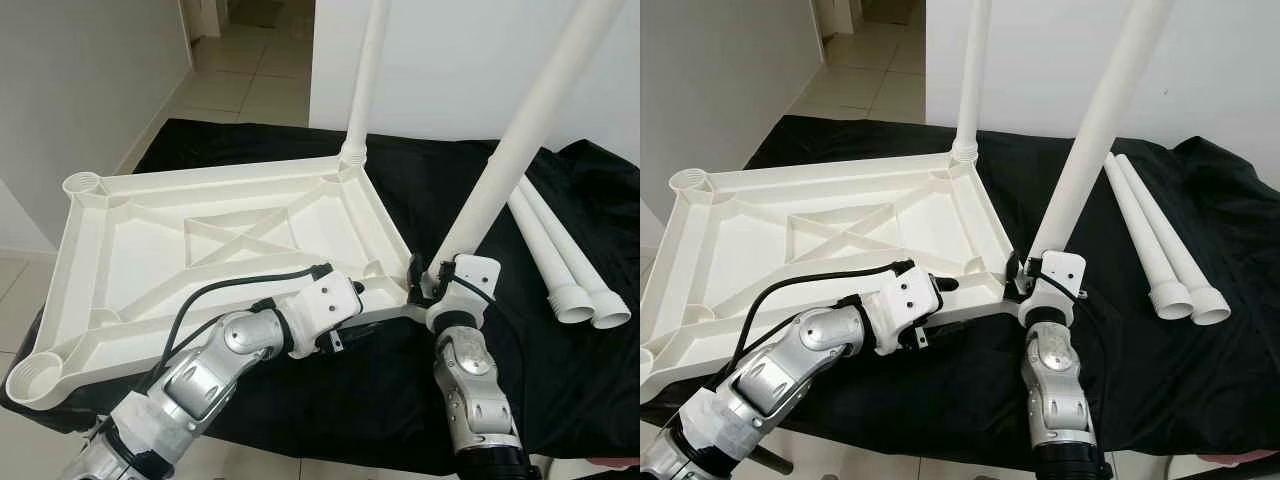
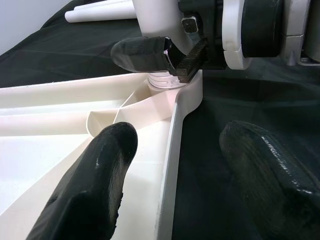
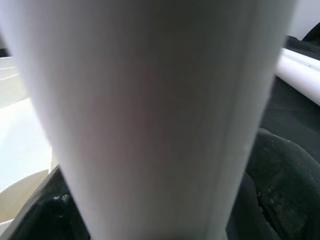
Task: Building children table
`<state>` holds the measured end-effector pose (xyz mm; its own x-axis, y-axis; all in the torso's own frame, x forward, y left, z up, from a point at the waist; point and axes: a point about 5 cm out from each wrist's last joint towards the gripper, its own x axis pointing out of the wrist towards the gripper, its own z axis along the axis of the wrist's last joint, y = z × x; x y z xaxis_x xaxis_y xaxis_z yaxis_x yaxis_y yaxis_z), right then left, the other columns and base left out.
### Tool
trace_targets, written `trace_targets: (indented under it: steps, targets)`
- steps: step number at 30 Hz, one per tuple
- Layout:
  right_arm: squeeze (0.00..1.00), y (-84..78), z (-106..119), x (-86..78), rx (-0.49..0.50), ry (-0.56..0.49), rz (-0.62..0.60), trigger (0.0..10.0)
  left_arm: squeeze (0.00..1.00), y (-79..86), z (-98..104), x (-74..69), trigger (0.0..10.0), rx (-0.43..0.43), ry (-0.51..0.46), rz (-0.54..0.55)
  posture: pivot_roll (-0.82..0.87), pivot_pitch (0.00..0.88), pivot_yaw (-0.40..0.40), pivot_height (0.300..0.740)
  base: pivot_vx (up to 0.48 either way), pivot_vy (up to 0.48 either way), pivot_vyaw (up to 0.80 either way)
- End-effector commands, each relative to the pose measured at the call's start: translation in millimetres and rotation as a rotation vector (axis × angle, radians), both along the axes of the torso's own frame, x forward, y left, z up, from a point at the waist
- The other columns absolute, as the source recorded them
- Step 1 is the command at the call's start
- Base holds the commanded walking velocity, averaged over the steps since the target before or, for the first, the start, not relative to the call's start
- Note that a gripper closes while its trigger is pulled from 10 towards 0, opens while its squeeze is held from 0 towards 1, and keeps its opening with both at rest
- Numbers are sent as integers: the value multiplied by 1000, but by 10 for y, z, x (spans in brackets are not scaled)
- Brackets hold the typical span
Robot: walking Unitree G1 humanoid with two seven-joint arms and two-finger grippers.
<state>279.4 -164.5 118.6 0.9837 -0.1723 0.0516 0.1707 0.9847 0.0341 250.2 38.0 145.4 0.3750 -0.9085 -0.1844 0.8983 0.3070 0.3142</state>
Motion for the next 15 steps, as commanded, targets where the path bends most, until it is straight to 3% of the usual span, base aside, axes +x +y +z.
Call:
trace_targets:
  steps: [1, 3, 4, 15]
  targets:
    - [1000, -28, 10, 5, -1, -2, 8, 10000, 0, 8, -20, -1, 10000, 25, 16, -50, -74, 0, -31, 740, 0, 0, 0]
    - [976, -54, 14, 3, -13, -7, 44, 10000, 0, 4, -20, -1, 10000, 23, 16, -50, -77, 0, -33, 740, 0, 0, 0]
    - [0, -82, 14, 9, -19, -10, 91, 10000, 0, -1, -19, 0, 10000, 21, 15, -49, -78, 0, -32, 740, 0, 0, 0]
    - [0, -150, 53, 114, -40, -42, 327, 10000, 0, 4, -16, 10, 10000, 23, 12, -49, -71, 0, -29, 740, 0, 0, 0]
